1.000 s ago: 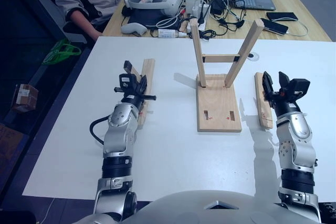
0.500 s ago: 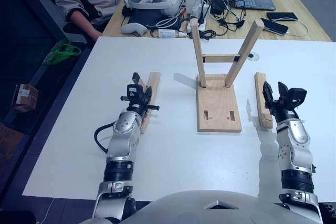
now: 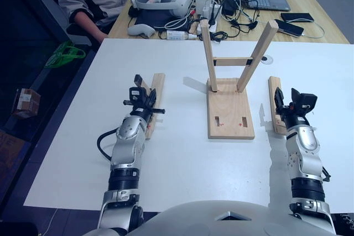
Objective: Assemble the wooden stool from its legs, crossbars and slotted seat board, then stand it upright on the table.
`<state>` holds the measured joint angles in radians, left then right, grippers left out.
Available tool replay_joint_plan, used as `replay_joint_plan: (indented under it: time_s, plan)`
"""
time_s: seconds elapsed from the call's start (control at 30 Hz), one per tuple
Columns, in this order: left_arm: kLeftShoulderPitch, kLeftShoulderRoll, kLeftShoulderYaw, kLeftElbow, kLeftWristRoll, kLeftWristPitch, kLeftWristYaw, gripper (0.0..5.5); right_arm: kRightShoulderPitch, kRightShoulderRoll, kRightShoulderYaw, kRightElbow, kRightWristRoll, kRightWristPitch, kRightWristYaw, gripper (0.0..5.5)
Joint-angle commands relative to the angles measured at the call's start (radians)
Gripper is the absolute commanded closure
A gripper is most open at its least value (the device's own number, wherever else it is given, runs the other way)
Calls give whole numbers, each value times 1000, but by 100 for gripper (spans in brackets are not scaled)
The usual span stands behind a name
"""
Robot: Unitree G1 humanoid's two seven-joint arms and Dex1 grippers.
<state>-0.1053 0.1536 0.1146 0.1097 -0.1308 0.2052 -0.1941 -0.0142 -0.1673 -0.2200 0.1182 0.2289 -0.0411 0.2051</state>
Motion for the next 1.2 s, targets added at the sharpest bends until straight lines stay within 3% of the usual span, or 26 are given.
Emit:
replay_joint_plan:
  time_s: [0.03,1.2]
  plan:
    - [-11,-7,3,1,-12,2,2,491,-14,-3,-3,2,0,1,-3,280]
    - [-24,-3,-15,9,-13,3,-4,491,-28,-3,-6,19,4,8,-4,280]
